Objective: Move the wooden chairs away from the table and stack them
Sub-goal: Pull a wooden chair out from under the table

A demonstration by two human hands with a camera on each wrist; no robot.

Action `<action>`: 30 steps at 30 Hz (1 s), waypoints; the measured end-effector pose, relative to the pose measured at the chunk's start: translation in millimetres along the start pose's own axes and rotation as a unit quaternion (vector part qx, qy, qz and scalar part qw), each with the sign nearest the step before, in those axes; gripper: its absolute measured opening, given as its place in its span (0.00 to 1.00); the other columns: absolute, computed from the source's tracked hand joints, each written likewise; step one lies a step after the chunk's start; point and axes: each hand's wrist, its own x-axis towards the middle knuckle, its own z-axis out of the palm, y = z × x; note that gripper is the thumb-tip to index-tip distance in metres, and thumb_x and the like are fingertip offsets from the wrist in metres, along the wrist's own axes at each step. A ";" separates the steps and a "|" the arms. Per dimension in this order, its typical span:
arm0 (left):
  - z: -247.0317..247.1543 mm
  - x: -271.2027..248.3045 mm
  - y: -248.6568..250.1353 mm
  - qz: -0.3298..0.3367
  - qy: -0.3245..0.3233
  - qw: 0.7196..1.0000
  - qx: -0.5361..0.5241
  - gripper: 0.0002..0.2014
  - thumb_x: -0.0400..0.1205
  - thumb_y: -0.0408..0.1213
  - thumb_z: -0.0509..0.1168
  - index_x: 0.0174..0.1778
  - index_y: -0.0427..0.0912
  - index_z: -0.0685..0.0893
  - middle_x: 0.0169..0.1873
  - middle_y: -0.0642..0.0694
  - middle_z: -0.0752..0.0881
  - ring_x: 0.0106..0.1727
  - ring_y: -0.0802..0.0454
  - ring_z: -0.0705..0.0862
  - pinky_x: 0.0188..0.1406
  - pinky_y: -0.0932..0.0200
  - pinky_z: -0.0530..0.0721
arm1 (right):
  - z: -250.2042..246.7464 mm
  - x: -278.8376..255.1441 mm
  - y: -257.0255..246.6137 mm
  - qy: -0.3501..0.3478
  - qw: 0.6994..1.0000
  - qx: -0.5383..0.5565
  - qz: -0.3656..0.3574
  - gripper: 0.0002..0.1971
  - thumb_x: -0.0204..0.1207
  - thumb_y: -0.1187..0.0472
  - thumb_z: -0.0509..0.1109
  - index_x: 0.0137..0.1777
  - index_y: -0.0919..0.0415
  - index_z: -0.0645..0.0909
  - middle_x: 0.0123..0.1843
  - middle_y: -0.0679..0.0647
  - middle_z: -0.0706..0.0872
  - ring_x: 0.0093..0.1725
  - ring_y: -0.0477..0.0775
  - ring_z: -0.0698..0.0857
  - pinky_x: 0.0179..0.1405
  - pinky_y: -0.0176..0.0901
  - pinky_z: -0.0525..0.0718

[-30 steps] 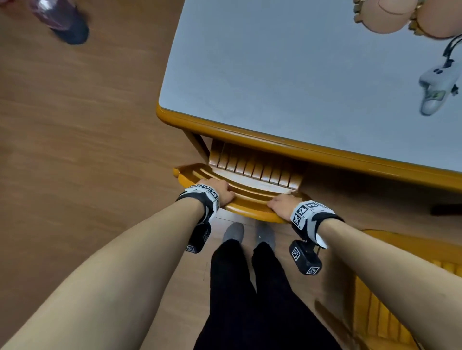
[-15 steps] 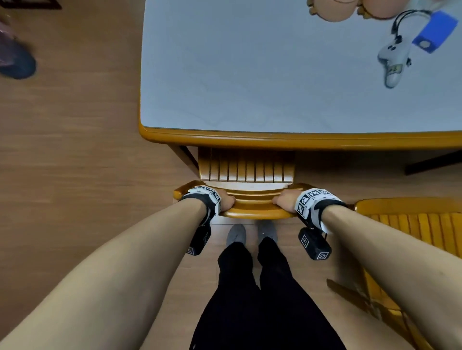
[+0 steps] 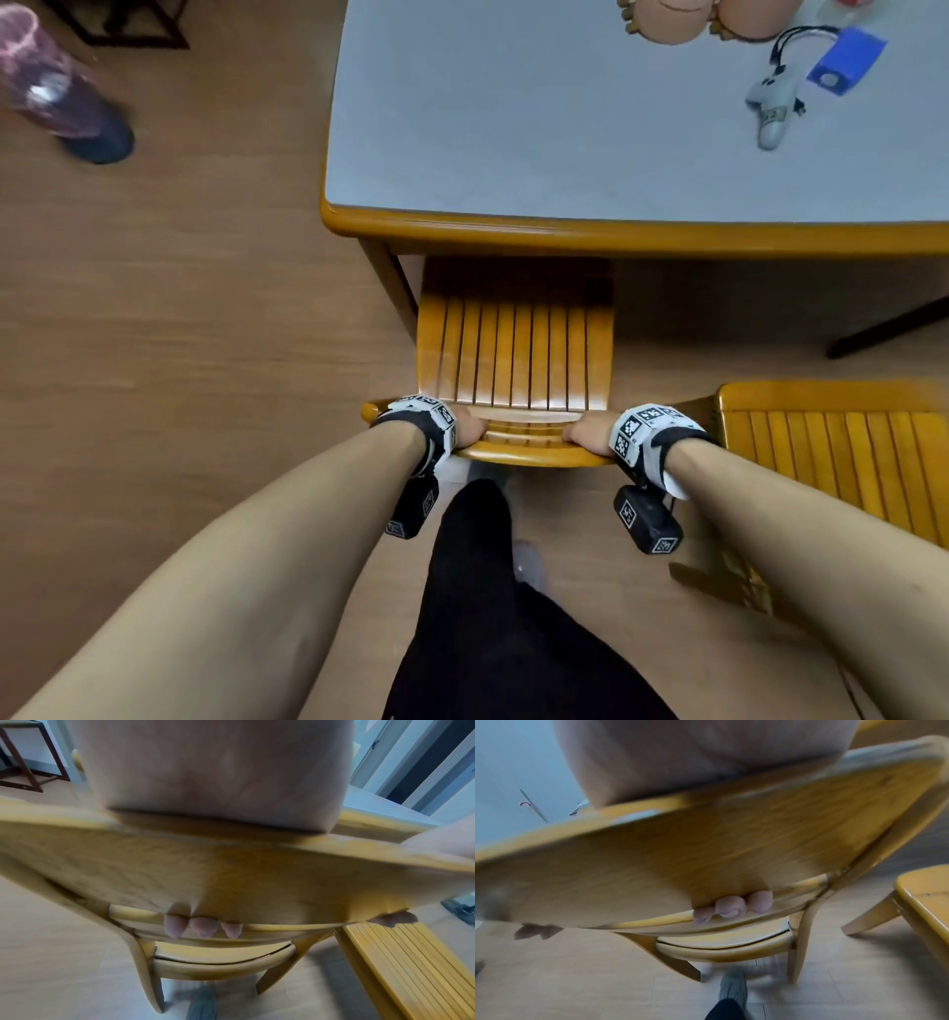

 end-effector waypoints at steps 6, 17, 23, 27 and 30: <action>102.1 -23.4 5.9 0.018 -0.017 1.000 -0.001 0.23 0.88 0.50 0.46 0.68 0.45 0.80 0.70 0.36 0.80 0.60 0.40 0.80 0.63 0.45 0.75 | 90.8 -31.3 0.4 -0.040 0.999 0.001 -0.001 0.24 0.85 0.50 0.48 0.69 0.60 0.78 0.69 0.63 0.81 0.60 0.62 0.82 0.68 0.53 0.77; 260.3 -62.8 11.8 0.005 -0.023 0.999 -0.038 0.26 0.87 0.55 0.48 0.68 0.43 0.81 0.66 0.38 0.83 0.57 0.41 0.81 0.53 0.51 0.70 | 245.1 -82.4 -10.7 -0.031 0.998 0.023 0.050 0.22 0.83 0.42 0.51 0.51 0.55 0.82 0.50 0.56 0.84 0.50 0.57 0.83 0.61 0.53 0.79; 322.7 -80.4 18.1 0.002 -0.025 0.999 -0.043 0.27 0.88 0.54 0.48 0.71 0.40 0.80 0.66 0.36 0.83 0.59 0.40 0.81 0.53 0.52 0.70 | 308.5 -99.9 -10.4 -0.041 0.997 0.032 0.052 0.21 0.77 0.39 0.51 0.42 0.50 0.80 0.46 0.54 0.85 0.48 0.56 0.85 0.62 0.59 0.81; 362.9 -79.5 19.6 -0.005 -0.026 0.998 -0.063 0.32 0.83 0.60 0.49 0.74 0.43 0.79 0.70 0.36 0.81 0.66 0.37 0.80 0.60 0.46 0.73 | 343.3 -105.2 -5.5 -0.060 0.997 0.036 0.044 0.27 0.79 0.38 0.48 0.56 0.54 0.81 0.53 0.57 0.84 0.49 0.56 0.82 0.61 0.56 0.80; 375.4 -84.9 22.0 -0.005 -0.018 0.996 -0.084 0.33 0.80 0.61 0.48 0.71 0.44 0.80 0.67 0.37 0.82 0.63 0.38 0.81 0.62 0.45 0.75 | 358.0 -102.1 1.6 -0.052 0.998 0.021 0.018 0.36 0.70 0.32 0.42 0.59 0.53 0.82 0.57 0.58 0.85 0.50 0.56 0.82 0.60 0.58 0.80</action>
